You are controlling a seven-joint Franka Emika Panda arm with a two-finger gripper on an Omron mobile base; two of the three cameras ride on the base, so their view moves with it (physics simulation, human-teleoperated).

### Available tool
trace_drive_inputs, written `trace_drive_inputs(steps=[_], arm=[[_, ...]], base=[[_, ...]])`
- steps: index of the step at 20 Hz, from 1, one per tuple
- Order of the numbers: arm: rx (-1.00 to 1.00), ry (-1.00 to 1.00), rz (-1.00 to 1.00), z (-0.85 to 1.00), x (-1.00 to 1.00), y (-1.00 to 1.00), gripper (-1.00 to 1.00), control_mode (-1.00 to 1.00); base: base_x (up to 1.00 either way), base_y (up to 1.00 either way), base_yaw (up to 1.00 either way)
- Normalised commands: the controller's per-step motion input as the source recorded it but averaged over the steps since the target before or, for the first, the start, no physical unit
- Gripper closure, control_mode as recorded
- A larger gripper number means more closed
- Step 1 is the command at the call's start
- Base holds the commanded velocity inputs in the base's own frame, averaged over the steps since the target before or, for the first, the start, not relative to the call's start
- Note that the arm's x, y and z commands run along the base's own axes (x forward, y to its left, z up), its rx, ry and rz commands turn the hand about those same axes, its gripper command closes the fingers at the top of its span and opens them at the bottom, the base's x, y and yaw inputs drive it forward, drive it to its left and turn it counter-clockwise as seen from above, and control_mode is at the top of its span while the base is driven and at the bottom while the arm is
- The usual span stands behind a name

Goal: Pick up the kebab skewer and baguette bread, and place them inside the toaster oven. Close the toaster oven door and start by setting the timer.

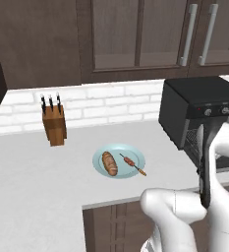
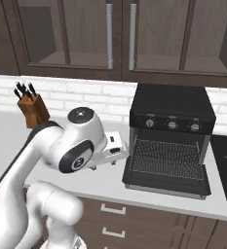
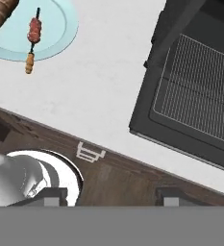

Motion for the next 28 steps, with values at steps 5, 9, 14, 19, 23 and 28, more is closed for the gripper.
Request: trace_drive_inputs(steps=[5, 9, 14, 19, 23, 28], arm=[[0.0, 0.22, -0.17, -0.02, 0.0, 1.0, -1.0, -1.0], [0.0, 0.16, -0.19, -0.14, 0.2, 1.0, -1.0, -1.0], [0.0, 0.26, -0.12, -0.1, 0.61, 0.94, -1.0, -1.0], [0.01, 0.25, 0.0, -0.45, 0.45, 0.27, -1.0, -1.0], [0.01, 0.22, 0.01, -0.64, 0.55, 0.02, -1.0, -1.0], [0.06, 0.02, 0.07, -0.29, 0.32, 0.0, -1.0, -1.0]], base=[[0.0, 0.0, 0.0], [0.0, 0.0, 0.0], [0.0, 0.0, 0.0], [0.0, 0.0, 0.0], [0.0, 0.0, 0.0], [0.0, 0.0, 0.0]])
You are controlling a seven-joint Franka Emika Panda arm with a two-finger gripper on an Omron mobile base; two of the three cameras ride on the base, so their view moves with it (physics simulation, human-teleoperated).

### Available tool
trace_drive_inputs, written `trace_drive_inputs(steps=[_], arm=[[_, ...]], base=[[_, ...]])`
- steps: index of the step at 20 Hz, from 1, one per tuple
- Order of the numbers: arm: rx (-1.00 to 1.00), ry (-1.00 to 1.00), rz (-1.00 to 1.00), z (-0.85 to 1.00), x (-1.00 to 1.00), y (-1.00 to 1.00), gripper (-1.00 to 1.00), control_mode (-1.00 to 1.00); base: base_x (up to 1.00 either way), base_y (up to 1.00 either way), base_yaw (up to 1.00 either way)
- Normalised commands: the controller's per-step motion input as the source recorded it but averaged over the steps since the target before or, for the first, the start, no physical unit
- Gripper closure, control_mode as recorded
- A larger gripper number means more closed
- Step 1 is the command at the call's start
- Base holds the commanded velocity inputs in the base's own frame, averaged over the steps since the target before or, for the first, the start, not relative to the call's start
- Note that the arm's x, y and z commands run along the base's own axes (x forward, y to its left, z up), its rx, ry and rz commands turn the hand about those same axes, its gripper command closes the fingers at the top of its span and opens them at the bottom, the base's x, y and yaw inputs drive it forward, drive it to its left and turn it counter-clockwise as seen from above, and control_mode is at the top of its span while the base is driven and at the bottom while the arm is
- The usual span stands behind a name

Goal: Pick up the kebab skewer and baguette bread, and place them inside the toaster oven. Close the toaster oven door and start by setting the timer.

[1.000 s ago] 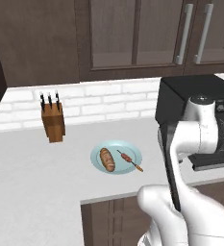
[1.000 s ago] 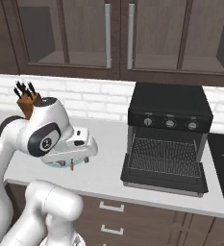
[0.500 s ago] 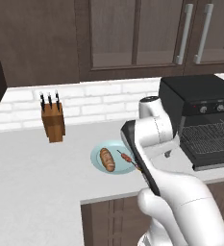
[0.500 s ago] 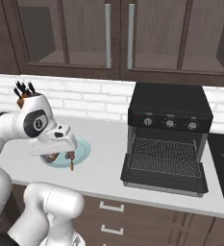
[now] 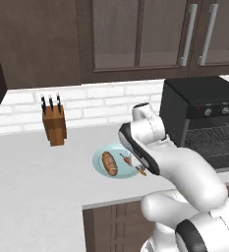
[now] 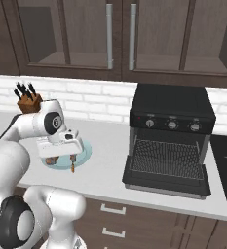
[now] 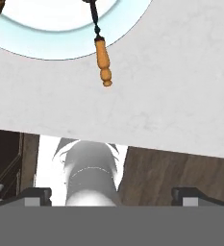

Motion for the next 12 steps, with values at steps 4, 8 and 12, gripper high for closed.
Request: trace_drive_inputs(steps=[4, 8, 12], arm=[[0.1, -0.01, 0.08, -0.26, 0.01, 0.0, -1.0, -1.0], [0.08, 0.0, 0.06, -0.36, 0.03, 0.0, -1.0, -1.0], [0.06, 0.0, 0.07, -0.32, 0.1, 0.0, -1.0, -1.0]], base=[[0.0, 0.0, 0.0], [0.0, 0.0, 0.0], [0.0, 0.0, 0.0]])
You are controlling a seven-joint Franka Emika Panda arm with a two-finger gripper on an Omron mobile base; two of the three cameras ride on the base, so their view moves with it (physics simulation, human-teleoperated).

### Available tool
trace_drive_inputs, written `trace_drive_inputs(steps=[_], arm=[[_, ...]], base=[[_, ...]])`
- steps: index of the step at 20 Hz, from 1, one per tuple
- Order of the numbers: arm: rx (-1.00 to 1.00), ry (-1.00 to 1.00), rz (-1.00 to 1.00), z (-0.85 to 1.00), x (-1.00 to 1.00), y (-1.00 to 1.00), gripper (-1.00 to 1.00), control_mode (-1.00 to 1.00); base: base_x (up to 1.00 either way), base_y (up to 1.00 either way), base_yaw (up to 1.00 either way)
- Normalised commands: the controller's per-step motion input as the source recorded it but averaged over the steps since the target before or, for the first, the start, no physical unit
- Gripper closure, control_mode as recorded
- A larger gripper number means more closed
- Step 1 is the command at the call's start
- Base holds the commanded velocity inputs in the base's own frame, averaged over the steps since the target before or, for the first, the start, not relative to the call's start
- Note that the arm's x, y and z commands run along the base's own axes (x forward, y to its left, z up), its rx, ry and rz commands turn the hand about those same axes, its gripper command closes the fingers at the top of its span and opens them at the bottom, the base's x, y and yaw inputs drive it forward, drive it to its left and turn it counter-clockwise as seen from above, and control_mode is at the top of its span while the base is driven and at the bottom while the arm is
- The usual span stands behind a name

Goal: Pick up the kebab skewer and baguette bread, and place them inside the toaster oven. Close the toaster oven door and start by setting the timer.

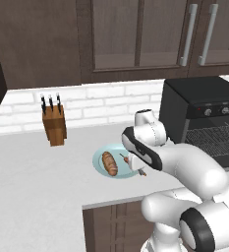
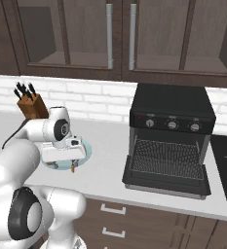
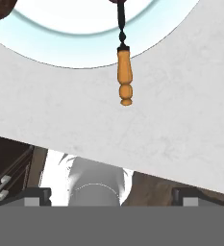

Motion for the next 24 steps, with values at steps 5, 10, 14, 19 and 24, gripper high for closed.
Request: trace_drive_inputs(steps=[5, 10, 14, 19, 24], arm=[[0.03, 0.0, 0.09, -0.2, 0.16, 0.0, -1.0, -1.0], [0.03, 0.0, 0.07, -0.06, 0.24, 0.0, -1.0, -1.0], [0.03, 0.0, 0.05, -0.21, 0.25, 0.0, -1.0, -1.0], [0.02, 0.0, 0.04, -0.31, 0.04, 0.0, -1.0, -1.0], [0.0, 0.0, 0.02, -0.12, 0.02, 0.0, -1.0, -1.0]], base=[[0.0, 0.0, 0.0], [0.0, 0.0, 0.0], [0.0, 0.0, 0.0], [0.0, 0.0, 0.0], [0.0, 0.0, 0.0]])
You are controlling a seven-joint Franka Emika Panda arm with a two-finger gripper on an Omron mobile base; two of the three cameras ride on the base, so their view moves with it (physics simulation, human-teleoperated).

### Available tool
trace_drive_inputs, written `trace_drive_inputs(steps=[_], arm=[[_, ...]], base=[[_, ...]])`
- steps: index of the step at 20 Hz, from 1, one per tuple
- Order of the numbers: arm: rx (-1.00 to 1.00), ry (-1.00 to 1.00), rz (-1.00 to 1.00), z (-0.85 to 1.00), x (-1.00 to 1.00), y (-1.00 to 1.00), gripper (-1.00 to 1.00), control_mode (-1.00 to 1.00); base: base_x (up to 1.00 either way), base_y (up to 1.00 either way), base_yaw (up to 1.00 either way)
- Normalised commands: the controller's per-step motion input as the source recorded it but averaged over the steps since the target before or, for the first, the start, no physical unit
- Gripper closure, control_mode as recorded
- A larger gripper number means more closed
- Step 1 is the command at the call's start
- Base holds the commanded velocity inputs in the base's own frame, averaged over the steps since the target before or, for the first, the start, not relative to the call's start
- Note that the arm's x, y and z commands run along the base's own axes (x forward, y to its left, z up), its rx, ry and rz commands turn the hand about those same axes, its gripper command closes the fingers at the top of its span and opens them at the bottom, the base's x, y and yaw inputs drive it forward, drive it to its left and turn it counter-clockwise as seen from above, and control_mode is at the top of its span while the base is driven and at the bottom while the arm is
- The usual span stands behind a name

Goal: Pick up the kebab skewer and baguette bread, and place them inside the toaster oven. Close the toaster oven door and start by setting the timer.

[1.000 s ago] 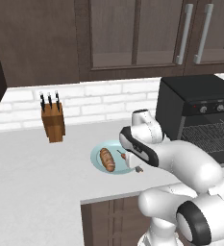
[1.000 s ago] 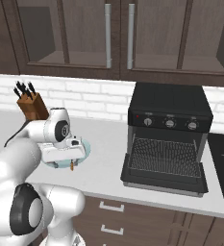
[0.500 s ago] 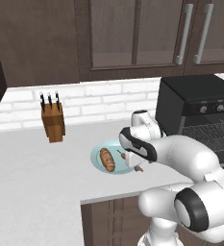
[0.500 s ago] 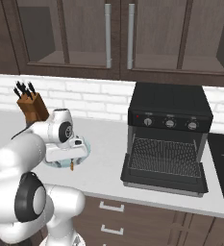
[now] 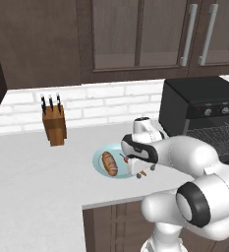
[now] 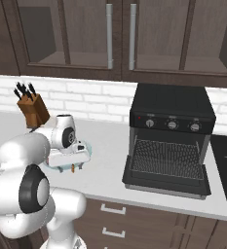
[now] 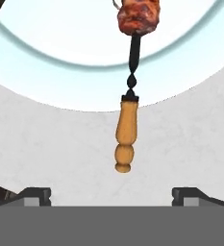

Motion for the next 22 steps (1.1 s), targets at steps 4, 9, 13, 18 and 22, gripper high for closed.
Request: trace_drive_inputs(steps=[4, 9, 13, 18, 22], arm=[[0.0, 0.0, 0.0, -0.12, 0.18, 0.0, -1.0, -1.0], [0.01, 0.0, 0.0, -0.22, 0.18, 0.0, -1.0, -1.0], [0.03, 0.0, 0.0, -0.16, 0.15, 0.01, -1.0, -1.0], [0.0, 0.0, 0.0, -0.01, 0.18, 0.0, -1.0, -1.0], [0.0, 0.0, 0.0, -0.04, 0.01, 0.06, 1.0, -1.0]], base=[[0.0, 0.0, 0.0], [0.0, 0.0, 0.0], [0.0, 0.0, 0.0], [0.0, 0.0, 0.0], [0.0, 0.0, 0.0]])
